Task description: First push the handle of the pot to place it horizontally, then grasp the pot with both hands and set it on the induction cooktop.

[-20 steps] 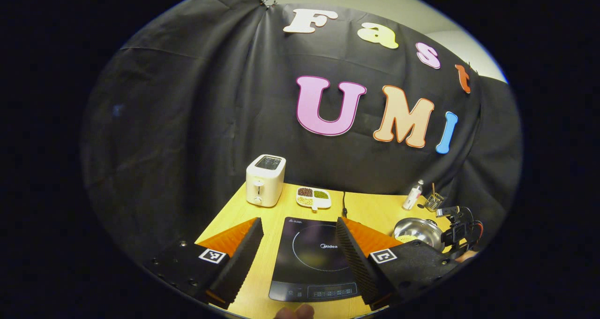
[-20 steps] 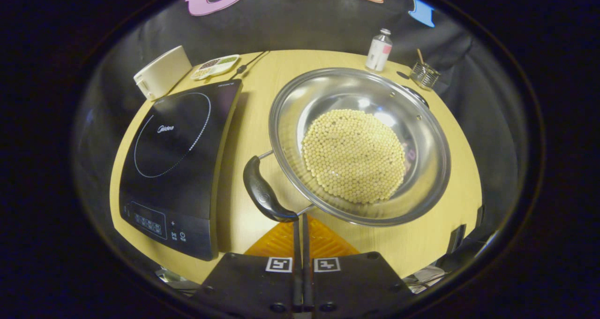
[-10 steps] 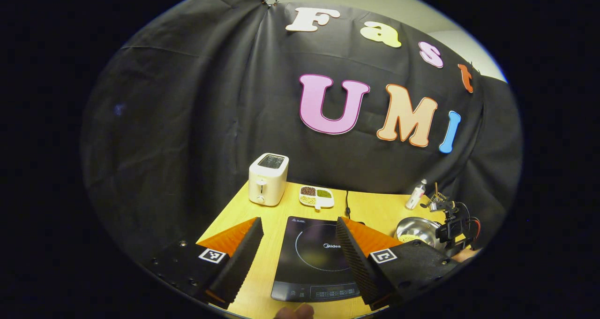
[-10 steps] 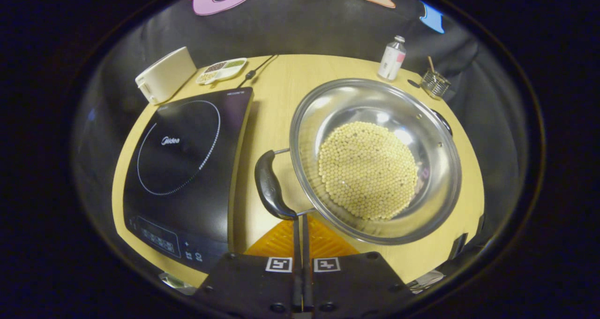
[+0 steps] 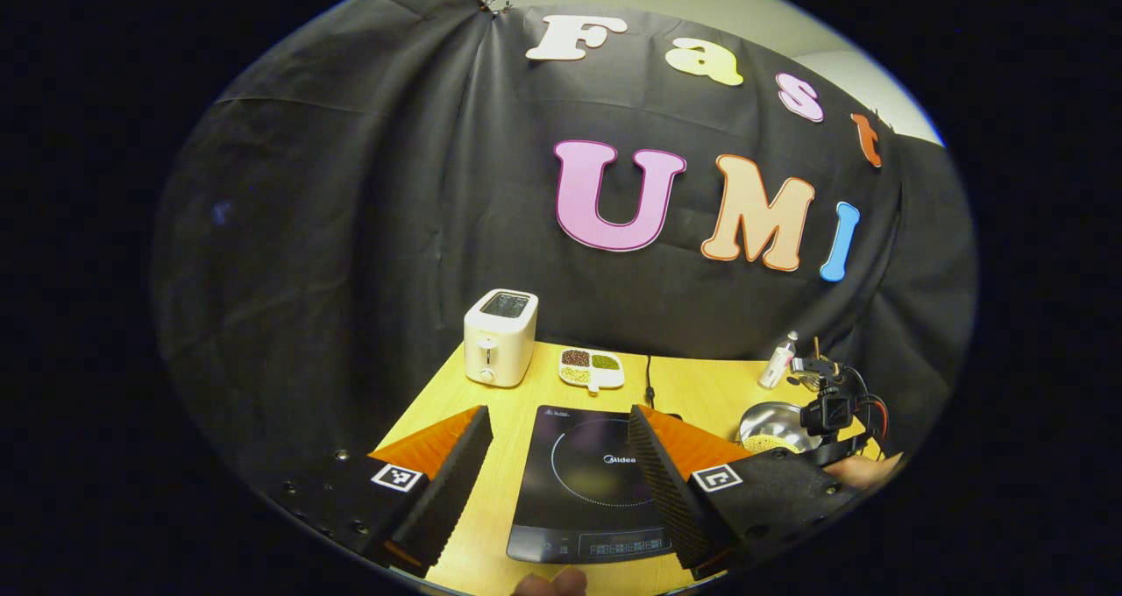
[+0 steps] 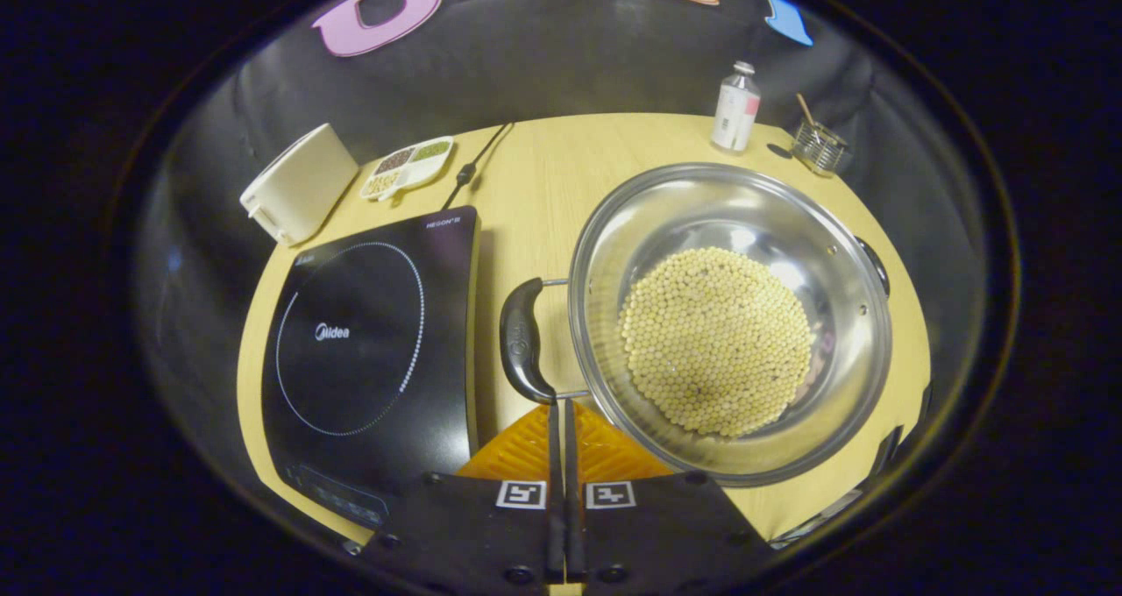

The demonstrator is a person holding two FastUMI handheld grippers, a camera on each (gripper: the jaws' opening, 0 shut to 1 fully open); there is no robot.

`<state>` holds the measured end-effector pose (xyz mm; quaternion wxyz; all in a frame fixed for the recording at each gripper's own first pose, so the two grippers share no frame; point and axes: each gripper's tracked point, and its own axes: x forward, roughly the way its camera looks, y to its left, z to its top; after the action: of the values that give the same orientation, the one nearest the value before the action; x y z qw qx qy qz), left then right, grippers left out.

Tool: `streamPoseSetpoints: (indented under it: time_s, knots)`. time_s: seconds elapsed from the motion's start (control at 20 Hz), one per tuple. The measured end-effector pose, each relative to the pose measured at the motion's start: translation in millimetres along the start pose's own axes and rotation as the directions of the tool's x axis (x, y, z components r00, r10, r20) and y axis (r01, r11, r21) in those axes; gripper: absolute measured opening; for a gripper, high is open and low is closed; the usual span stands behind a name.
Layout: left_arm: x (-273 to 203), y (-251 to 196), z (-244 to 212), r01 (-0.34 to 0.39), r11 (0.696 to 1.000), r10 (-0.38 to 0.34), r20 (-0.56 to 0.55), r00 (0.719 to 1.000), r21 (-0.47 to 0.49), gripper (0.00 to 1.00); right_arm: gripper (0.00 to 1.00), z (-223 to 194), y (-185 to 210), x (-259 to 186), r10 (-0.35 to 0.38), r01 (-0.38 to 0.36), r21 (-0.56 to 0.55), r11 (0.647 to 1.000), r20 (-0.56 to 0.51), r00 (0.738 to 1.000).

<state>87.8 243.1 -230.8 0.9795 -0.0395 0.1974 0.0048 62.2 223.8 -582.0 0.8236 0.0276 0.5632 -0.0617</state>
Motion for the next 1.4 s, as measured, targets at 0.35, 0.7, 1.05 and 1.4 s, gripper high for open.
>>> streamPoseSetpoints:
  time_s: [0.35,0.7,1.05,1.4]
  knots:
    - [-7.1,-25.8,5.4,0.034,0.999,-0.034,0.010,0.999,0.035,0.96,0.00,13.0,-3.2,-32.5,0.092,-0.096,0.055,0.994,0.073,0.993]
    - [-2.5,-94.7,-20.6,0.131,0.990,-0.128,-0.065,0.990,0.047,0.96,0.00,35.7,-87.2,-68.4,0.038,-0.043,0.018,0.999,0.222,0.974]
    - [24.5,-185.0,-50.7,0.159,0.987,-0.155,-0.176,0.972,0.006,0.95,0.11,67.0,-191.7,-86.0,0.021,-0.001,-0.064,0.998,0.316,0.948]
    - [48.8,-242.9,-73.7,0.094,0.993,-0.108,-0.263,0.959,-0.065,0.95,0.55,108.0,-246.3,-78.0,0.093,-0.073,-0.070,0.995,0.362,0.928]
